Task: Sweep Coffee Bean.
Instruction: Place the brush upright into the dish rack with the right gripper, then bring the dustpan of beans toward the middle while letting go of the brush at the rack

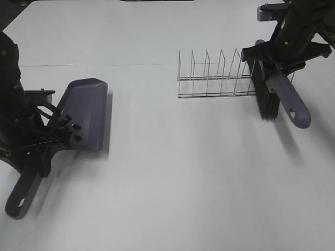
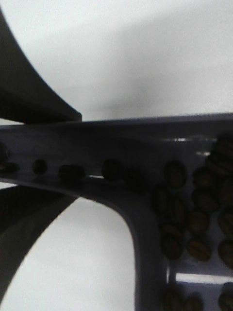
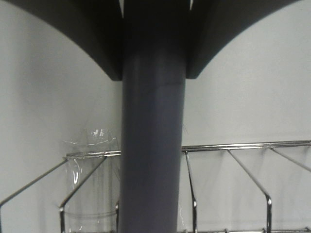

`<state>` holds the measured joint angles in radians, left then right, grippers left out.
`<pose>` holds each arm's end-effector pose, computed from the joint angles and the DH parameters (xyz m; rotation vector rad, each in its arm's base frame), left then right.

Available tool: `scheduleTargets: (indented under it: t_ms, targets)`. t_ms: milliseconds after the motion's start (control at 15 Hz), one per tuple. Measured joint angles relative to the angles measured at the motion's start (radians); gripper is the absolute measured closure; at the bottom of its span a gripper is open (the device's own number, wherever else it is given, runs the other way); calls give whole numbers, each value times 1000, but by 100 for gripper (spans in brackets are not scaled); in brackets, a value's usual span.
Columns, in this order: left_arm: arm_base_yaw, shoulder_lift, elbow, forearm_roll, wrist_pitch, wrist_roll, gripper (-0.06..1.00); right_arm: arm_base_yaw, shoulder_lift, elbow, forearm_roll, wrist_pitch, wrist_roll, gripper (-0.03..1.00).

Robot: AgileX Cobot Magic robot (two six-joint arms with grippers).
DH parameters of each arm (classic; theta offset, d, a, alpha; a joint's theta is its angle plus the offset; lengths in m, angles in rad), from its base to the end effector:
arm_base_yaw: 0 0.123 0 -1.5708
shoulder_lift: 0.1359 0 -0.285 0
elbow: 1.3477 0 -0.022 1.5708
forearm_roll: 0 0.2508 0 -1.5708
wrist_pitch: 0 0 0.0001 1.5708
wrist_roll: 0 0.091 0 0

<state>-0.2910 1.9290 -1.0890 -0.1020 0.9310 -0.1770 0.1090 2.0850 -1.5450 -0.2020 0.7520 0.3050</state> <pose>0.3074 -0.0998 0.1284 -0.0730 -3.0118 0.0754 0.4394 0.0355 0.1761 0.1013 2.7470 -0.1183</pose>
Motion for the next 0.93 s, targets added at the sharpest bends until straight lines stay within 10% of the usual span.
scheduleTargets:
  t_ms: [733,933]
  targets:
    - [0,0,0,-20,0,0,62,-2,12,0,20,-59,-27,66]
    - [0,0,0,-20,0,0,62,-2,3,-1,21,-61,-31,26]
